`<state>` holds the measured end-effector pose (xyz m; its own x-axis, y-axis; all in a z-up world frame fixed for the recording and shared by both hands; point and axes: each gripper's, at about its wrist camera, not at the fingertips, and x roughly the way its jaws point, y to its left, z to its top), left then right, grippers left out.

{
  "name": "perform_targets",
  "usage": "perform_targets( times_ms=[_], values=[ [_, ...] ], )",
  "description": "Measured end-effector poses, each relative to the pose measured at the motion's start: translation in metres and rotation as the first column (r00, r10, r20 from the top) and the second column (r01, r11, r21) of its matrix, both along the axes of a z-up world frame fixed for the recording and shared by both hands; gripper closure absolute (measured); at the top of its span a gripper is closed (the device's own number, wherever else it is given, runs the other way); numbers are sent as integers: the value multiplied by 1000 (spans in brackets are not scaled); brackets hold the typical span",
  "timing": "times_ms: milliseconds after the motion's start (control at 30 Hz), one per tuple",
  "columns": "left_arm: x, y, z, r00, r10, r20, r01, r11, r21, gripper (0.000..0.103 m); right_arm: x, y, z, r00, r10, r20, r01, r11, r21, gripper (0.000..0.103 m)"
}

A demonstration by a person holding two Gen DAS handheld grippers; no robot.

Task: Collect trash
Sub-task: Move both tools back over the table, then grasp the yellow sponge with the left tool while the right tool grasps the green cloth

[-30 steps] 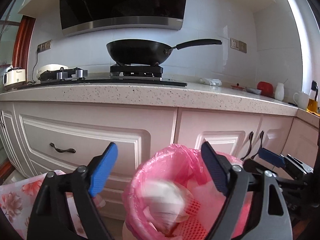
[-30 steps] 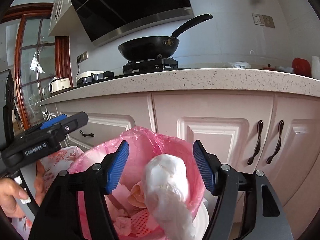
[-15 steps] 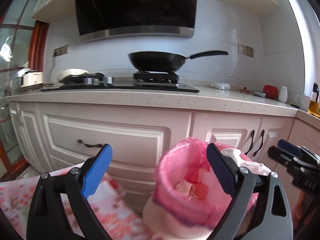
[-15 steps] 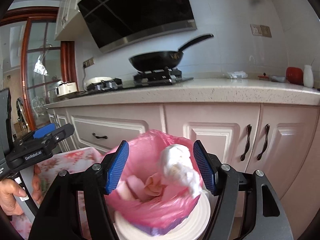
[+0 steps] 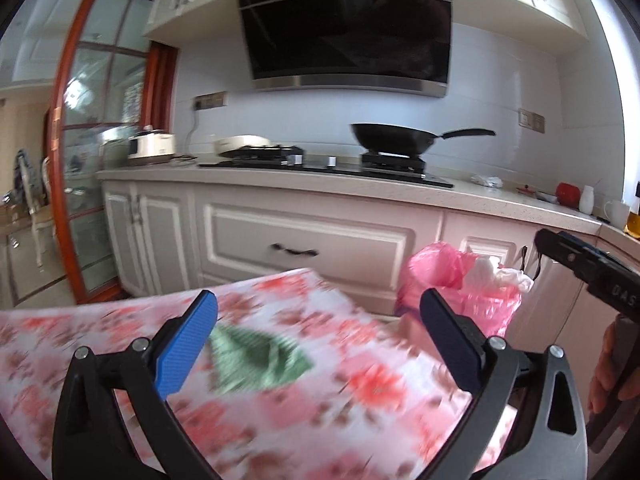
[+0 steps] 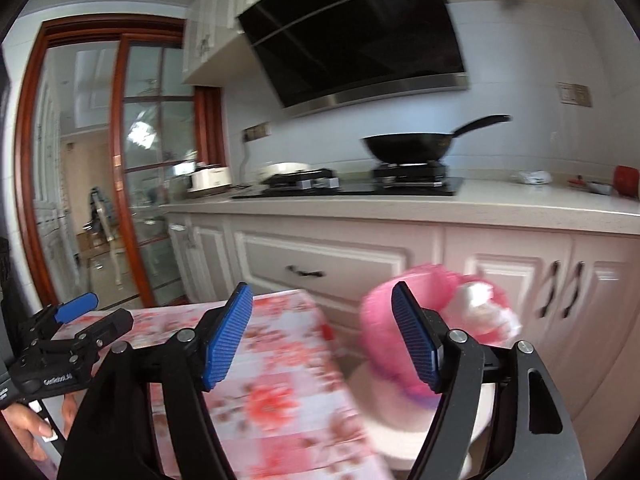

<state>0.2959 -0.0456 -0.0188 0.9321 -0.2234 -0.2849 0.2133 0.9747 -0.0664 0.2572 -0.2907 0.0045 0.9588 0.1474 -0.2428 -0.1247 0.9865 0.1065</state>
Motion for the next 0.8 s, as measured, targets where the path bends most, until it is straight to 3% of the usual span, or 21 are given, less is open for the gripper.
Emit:
perform_targets(
  times_ms=[200, 367, 600, 800],
  values=[
    [-53, 67, -10, 995, 102, -24, -101, 995, 27, 5, -10, 72, -4, 995, 96, -24, -96, 995, -3, 31],
    [-68, 114, -24, 982, 179, -69, -176, 984, 36, 5, -6, 123, -16, 982, 176, -73, -179, 983, -48, 31],
    [-56, 162, -40, 952, 273, -137, -273, 962, 16, 5, 23, 158, -41, 965, 214, -155, -226, 972, -65, 31],
    [-23, 173, -50, 933, 314, -174, -312, 949, 41, 5, 64, 169, -60, 951, 224, -213, -244, 967, -74, 31]
  ],
)
